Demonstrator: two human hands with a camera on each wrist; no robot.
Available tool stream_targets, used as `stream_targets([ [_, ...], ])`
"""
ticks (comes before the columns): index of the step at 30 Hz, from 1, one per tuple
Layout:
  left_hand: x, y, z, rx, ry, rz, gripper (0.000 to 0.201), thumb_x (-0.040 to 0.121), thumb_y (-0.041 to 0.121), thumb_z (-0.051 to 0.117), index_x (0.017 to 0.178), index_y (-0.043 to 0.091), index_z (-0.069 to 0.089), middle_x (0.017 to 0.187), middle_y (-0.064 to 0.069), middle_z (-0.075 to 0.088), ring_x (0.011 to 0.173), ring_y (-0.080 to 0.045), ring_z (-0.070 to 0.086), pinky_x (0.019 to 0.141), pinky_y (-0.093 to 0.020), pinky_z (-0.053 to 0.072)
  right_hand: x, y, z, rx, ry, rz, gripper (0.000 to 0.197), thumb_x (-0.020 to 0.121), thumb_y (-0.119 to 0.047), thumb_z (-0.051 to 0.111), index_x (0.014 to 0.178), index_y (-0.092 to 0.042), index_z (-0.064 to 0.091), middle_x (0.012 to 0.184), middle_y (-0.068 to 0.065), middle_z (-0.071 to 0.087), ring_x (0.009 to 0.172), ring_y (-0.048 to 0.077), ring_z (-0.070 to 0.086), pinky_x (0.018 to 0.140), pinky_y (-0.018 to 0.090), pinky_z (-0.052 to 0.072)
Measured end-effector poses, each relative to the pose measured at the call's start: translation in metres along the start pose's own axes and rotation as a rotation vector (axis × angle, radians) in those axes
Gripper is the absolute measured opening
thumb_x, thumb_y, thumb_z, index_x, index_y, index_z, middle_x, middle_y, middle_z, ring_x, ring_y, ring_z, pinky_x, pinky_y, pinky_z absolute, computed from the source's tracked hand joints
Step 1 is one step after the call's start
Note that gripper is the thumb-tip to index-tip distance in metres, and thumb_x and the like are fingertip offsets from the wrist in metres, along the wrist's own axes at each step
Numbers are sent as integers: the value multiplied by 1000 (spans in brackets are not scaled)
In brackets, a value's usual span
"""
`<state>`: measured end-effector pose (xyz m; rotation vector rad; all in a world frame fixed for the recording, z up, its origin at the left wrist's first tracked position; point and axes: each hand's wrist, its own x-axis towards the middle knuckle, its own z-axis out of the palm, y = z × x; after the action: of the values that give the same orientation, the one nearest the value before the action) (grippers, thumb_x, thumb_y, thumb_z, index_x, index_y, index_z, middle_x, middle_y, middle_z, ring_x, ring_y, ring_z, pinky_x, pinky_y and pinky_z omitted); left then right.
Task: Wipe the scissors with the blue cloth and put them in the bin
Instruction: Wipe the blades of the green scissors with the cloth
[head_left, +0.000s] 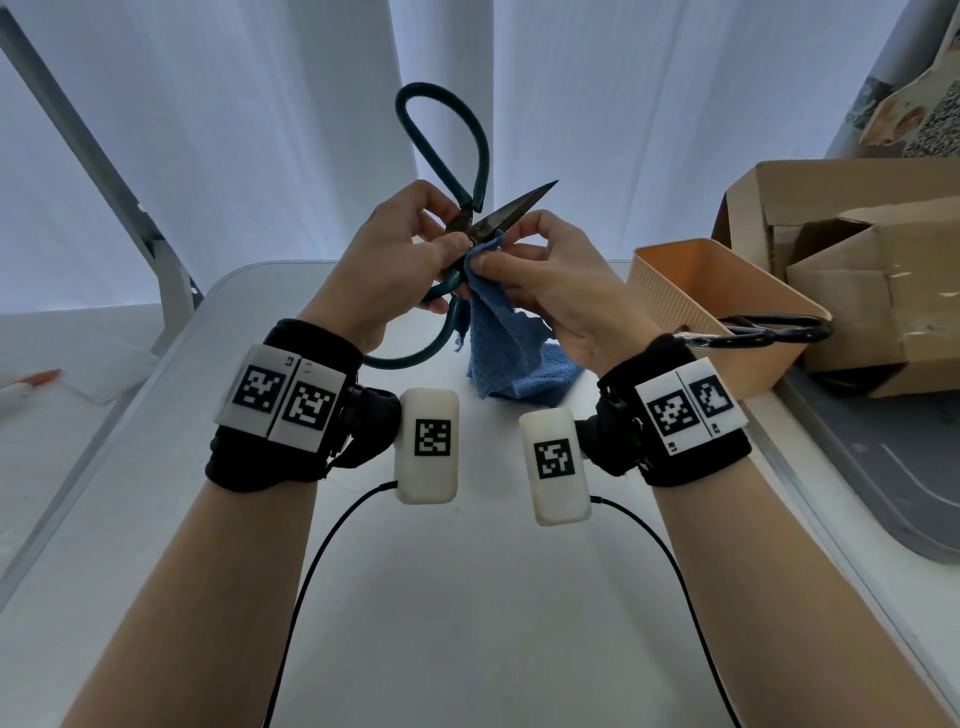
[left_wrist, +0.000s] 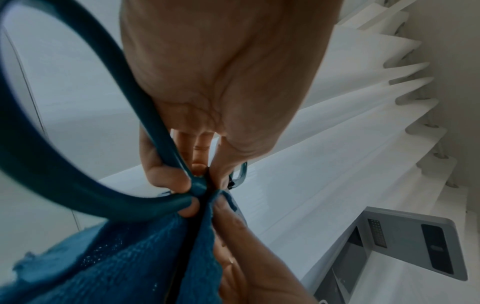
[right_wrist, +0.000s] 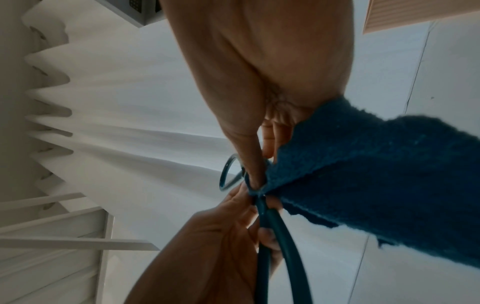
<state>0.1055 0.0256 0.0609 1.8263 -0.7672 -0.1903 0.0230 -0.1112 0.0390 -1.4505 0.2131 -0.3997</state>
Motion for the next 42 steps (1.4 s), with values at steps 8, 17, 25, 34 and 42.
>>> stream_targets([
  [8,0,-1,0,0,-21,-31,11,99,12,57,110,11,57,91,-4,59,60,-6,67,52,-25,54,3,1,-6,-79,-45,-4,49,83,7,71,126,0,50,101,29,70,92,37,72,87,43,59],
  [17,0,-1,3,17,-36,-23,10,99,14,58,109,13,57,92,-2,57,65,-9,65,55,-26,54,4,4,-5,-102,-28,23,52,79,0,78,125,-1,53,76,17,63,81,35,69,79,41,60],
  [25,0,0,3,-15,-36,-24,7,100,15,57,107,15,56,95,-5,57,71,-15,63,55,-25,52,0,0,-5,-11,-17,66,52,80,4,76,126,3,51,91,16,73,92,35,72,86,41,60],
  [34,-1,1,5,-23,-57,-27,10,99,14,58,109,12,57,95,-8,58,72,-17,66,54,-26,53,2,3,-2,-9,-40,50,53,77,2,80,125,-2,56,98,24,72,87,33,72,89,45,58],
  [42,-2,4,3,-51,-84,-27,12,100,12,56,111,9,55,91,-4,59,65,-14,68,52,-25,51,2,4,-3,23,-68,56,48,81,-1,77,124,2,57,109,33,68,91,35,69,92,44,58],
])
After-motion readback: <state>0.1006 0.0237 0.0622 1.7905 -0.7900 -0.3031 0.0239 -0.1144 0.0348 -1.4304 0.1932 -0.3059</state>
